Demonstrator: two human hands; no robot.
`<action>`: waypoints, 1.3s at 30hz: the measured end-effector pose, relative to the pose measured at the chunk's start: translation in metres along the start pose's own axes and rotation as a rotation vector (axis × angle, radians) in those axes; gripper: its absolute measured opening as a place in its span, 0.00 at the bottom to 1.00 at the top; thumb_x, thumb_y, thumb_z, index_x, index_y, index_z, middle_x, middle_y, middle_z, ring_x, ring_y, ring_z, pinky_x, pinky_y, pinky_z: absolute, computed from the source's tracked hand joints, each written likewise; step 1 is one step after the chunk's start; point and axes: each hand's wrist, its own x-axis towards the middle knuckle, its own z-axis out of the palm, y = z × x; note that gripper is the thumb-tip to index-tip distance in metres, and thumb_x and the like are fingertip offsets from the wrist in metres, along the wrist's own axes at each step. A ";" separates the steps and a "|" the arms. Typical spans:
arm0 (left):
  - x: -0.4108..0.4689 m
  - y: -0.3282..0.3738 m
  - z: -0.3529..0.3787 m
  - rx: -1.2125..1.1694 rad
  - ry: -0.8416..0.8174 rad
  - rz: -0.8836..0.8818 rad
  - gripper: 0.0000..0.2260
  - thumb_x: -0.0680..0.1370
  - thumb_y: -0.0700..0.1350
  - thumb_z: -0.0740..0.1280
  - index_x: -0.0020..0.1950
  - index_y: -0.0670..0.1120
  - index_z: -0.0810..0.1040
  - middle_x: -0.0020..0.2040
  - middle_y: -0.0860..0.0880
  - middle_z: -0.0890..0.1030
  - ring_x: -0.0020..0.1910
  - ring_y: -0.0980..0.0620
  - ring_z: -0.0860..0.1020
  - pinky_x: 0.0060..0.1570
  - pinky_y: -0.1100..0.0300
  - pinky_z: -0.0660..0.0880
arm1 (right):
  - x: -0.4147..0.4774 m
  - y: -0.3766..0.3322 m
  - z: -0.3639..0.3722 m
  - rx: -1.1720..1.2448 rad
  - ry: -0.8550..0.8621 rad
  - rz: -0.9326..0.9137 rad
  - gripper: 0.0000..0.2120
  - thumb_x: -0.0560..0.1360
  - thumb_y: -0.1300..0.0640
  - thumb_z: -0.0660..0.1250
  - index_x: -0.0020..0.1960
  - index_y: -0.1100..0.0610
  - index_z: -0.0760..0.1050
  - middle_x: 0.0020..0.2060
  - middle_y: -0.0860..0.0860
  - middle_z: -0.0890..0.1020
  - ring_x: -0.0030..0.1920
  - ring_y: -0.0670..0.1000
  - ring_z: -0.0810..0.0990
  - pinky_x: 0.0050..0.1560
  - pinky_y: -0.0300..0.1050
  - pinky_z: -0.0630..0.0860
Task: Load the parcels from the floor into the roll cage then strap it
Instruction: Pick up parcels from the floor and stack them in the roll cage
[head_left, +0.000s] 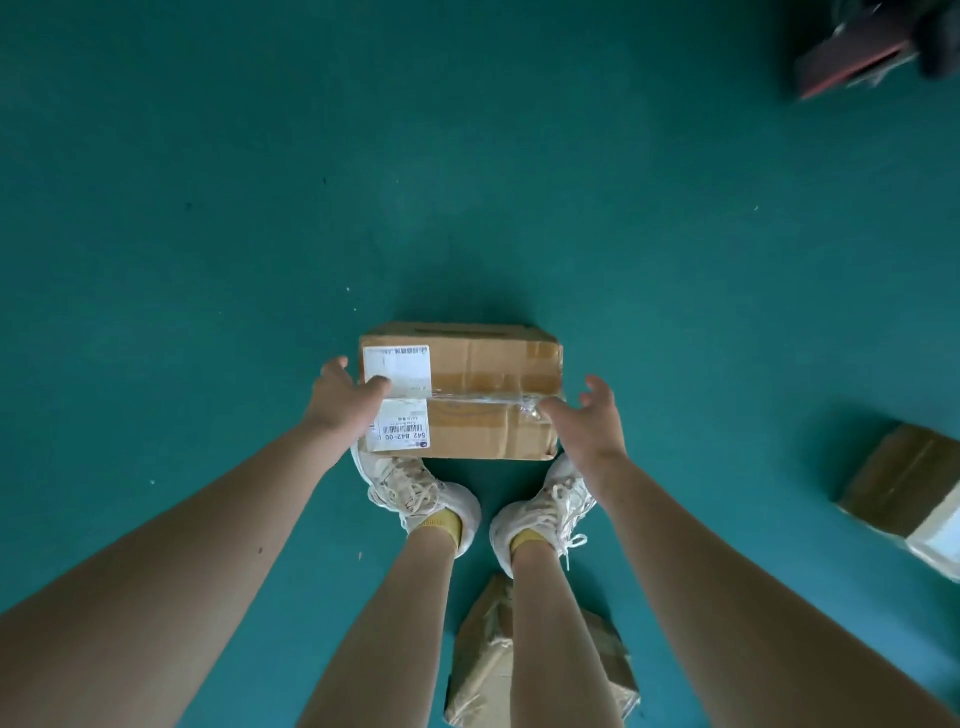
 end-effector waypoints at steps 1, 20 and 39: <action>0.008 -0.004 0.006 -0.028 0.003 -0.017 0.29 0.79 0.47 0.65 0.77 0.41 0.58 0.70 0.44 0.70 0.54 0.49 0.77 0.46 0.59 0.70 | 0.008 0.003 0.004 0.010 -0.010 0.008 0.38 0.77 0.54 0.69 0.81 0.54 0.52 0.77 0.55 0.63 0.72 0.56 0.68 0.64 0.48 0.70; -0.157 0.079 0.037 0.209 0.032 0.209 0.14 0.75 0.48 0.69 0.58 0.47 0.73 0.60 0.44 0.76 0.45 0.47 0.81 0.45 0.50 0.82 | -0.133 0.015 -0.130 0.050 0.243 0.038 0.27 0.72 0.49 0.66 0.69 0.56 0.68 0.60 0.53 0.73 0.60 0.57 0.74 0.60 0.60 0.76; -0.536 0.256 0.088 0.484 -0.040 0.766 0.12 0.71 0.46 0.67 0.54 0.50 0.72 0.57 0.47 0.76 0.46 0.48 0.80 0.48 0.51 0.80 | -0.411 0.076 -0.395 0.696 0.613 -0.079 0.32 0.70 0.46 0.72 0.69 0.57 0.70 0.62 0.54 0.76 0.56 0.56 0.77 0.56 0.53 0.77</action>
